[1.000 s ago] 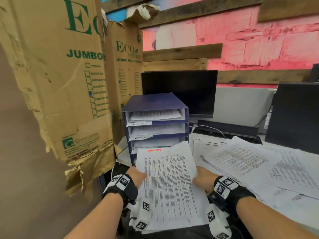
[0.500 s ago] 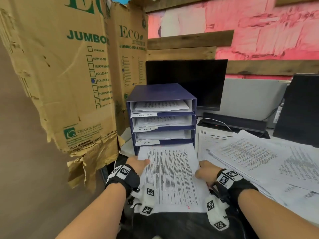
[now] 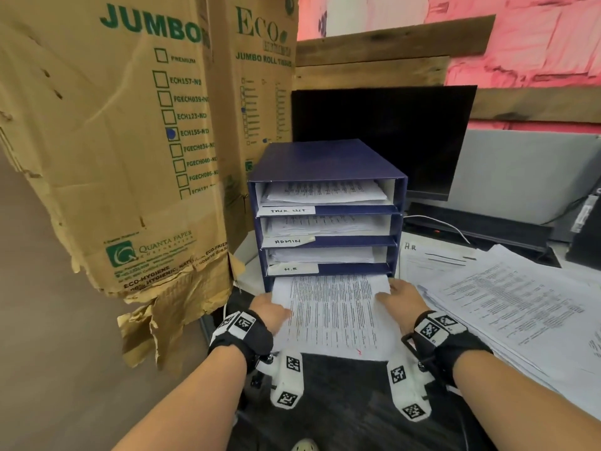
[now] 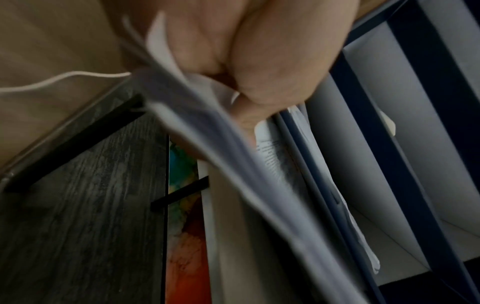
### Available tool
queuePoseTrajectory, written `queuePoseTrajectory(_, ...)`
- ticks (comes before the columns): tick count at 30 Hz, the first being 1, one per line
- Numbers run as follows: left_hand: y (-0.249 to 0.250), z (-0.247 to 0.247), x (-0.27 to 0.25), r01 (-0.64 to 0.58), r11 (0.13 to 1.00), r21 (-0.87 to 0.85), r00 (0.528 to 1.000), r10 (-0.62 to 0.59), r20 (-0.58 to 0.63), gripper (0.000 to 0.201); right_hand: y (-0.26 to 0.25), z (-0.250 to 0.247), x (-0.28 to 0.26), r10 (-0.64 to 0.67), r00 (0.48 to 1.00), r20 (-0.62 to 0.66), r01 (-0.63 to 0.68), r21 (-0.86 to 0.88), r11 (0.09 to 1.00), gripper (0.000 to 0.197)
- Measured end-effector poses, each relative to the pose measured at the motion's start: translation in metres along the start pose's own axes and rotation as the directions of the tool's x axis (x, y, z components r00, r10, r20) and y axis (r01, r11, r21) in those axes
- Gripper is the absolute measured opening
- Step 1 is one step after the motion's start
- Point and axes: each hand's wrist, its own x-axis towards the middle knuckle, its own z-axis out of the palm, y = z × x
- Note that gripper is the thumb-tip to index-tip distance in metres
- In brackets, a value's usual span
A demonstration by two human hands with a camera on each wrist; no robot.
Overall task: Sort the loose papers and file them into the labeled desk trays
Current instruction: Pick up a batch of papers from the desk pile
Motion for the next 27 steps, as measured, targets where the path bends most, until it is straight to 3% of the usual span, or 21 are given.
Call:
queuePoseTrajectory(3,0.021,0.004,-0.002,-0.003,0.999,-0.051,0.994,-0.002,-0.107,0.036,-0.003,-0.002,-0.002,0.073,0.99,0.118,-0.075,0.015,0.997,0.01)
queuePoseTrajectory(5,0.027,0.01,0.003,0.014,0.997,-0.074,0.991,-0.024,-0.133,0.042,-0.002,-0.006,-0.005,0.203,0.95,0.236,-0.212,0.011,0.977,0.015)
queuePoseTrajectory(7,0.031,0.017,0.001,0.017,0.99,-0.139,0.986,-0.039,-0.162,0.053,0.001,-0.011,-0.003,0.269,0.925,0.268,-0.282,0.011,0.959,0.015)
queuePoseTrajectory(9,0.031,0.021,0.003,0.034,0.945,-0.324,0.991,-0.074,-0.112,0.061,0.003,-0.011,0.005,0.276,0.932,0.234,-0.292,0.04,0.955,0.015)
queuePoseTrajectory(11,0.032,0.021,-0.002,0.128,0.872,-0.472,0.991,-0.128,0.031,0.058,0.003,-0.005,0.012,0.274,0.949,0.158,-0.298,0.153,0.942,0.017)
queuePoseTrajectory(13,0.033,0.02,-0.011,0.194,0.867,-0.459,0.979,-0.142,0.147,0.06,0.002,0.004,0.018,0.297,0.953,0.061,-0.301,0.316,0.9,0.03)
queuePoseTrajectory(15,0.032,0.022,-0.015,0.182,0.908,-0.377,0.978,-0.129,0.163,0.056,0.004,0.012,0.021,0.314,0.949,0.027,-0.286,0.489,0.824,0.053)
queuePoseTrajectory(17,0.031,0.025,-0.015,0.173,0.908,-0.383,0.98,-0.12,0.157,0.05,0.006,0.016,0.021,0.288,0.956,0.05,-0.264,0.572,0.777,0.05)
queuePoseTrajectory(22,0.043,0.028,-0.013,0.14,0.742,-0.655,0.989,-0.077,0.124,0.064,0.006,0.018,0.024,0.204,0.977,0.06,-0.207,0.477,0.854,0.015)
queuePoseTrajectory(27,0.058,0.031,0.0,0.148,0.661,-0.736,0.989,-0.084,0.124,0.04,-0.004,0.024,0.037,0.239,0.97,0.055,-0.244,0.314,0.918,0.014)
